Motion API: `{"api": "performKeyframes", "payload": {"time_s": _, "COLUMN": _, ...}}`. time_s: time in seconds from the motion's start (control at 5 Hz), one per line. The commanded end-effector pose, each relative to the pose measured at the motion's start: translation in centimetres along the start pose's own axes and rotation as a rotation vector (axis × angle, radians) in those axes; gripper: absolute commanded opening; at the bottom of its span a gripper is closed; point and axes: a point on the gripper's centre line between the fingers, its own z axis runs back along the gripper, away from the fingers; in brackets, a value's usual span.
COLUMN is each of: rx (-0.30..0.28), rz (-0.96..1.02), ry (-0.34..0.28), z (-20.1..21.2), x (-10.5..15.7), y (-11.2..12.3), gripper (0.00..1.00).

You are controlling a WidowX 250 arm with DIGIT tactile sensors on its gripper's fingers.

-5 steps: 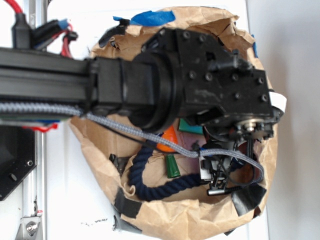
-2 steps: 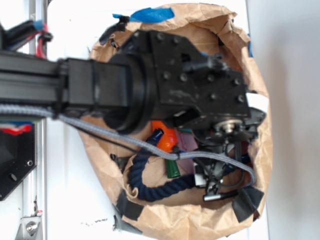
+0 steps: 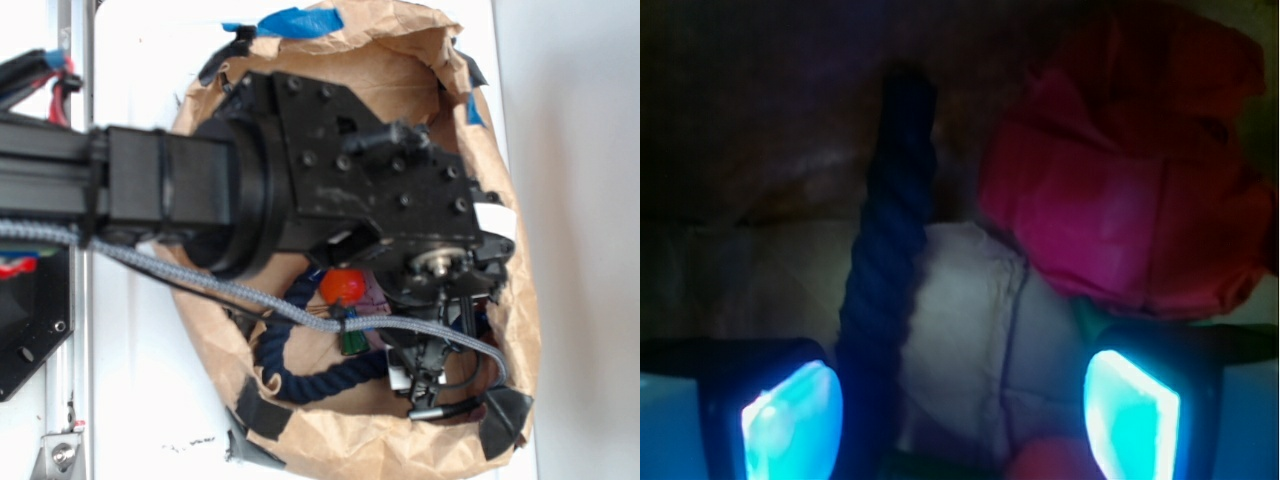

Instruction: Grab the blue rope.

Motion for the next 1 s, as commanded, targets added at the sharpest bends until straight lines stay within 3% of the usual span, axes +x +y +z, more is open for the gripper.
{"api": "performKeyframes", "payload": {"time_s": 0.0, "rx": -0.056, "rz": -0.027, "ry": -0.018, "z": -0.7, "x": 1.1, "y": -1.6, "gripper": 1.0}}
{"api": "performKeyframes", "payload": {"time_s": 0.2, "rx": -0.081, "rz": -0.053, "ry": 0.002, "z": -0.9, "x": 1.2, "y": -1.5, "gripper": 1.0}}
{"api": "performKeyframes", "payload": {"time_s": 0.4, "rx": -0.029, "rz": -0.074, "ry": -0.012, "z": -1.1, "x": 1.1, "y": -2.3, "gripper": 1.0}}
{"api": "performKeyframes", "payload": {"time_s": 0.8, "rx": 0.02, "rz": -0.067, "ry": 0.062, "z": -2.7, "x": 2.1, "y": -3.4, "gripper": 1.0}}
